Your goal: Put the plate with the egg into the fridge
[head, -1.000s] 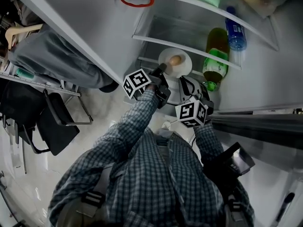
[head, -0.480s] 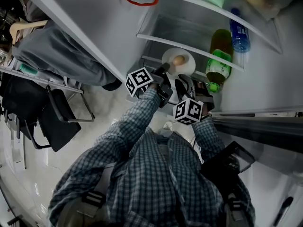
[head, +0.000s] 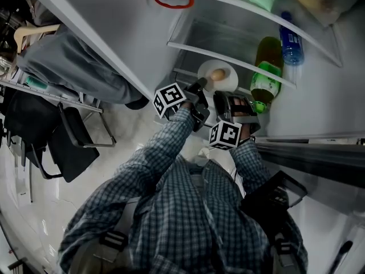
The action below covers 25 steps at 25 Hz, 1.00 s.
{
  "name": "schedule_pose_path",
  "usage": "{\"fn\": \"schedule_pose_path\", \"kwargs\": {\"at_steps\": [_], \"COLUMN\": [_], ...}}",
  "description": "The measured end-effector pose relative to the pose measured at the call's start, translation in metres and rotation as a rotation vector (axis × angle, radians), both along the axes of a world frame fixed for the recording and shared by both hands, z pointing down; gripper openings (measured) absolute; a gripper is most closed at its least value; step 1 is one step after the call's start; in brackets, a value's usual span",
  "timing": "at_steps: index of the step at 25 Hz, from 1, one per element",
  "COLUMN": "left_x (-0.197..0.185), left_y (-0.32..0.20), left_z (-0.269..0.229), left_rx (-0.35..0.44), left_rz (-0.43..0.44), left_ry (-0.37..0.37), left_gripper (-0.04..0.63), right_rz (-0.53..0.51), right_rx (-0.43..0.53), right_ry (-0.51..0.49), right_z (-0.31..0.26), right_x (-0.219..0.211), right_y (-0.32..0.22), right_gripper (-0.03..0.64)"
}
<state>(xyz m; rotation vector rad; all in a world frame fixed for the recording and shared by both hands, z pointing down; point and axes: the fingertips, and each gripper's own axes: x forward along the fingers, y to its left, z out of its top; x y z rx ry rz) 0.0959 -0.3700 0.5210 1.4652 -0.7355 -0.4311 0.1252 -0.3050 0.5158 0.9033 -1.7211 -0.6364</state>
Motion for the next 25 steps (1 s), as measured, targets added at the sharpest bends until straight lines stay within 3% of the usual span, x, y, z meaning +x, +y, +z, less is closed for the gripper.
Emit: {"fn": "schedule_pose_path", "kwargs": {"at_steps": [2,14,25], "left_x": [0.0004,-0.0024,-0.0016], "left_y": [0.0003,0.0025,0.0024], "left_z": [0.0002,0.0015,-0.0025], "left_rx": [0.0,-0.039,-0.001], "left_rz": [0.004,-0.027,-0.005], "left_ry": [0.002,0.066,0.056], "left_gripper": [0.019,0.02,0.021], "right_rz": [0.005,0.043,0.07], "right_rx": [0.005,-0.01,-0.014], "right_ry": [0.012,0.026,0.042], "right_z": [-0.0002,0.0011,0.001], "right_x": [0.0005,0.0017,0.006], "right_y": [-0.0004,-0.0035,-0.0078], "right_gripper": [0.031,0.029,0.029]}}
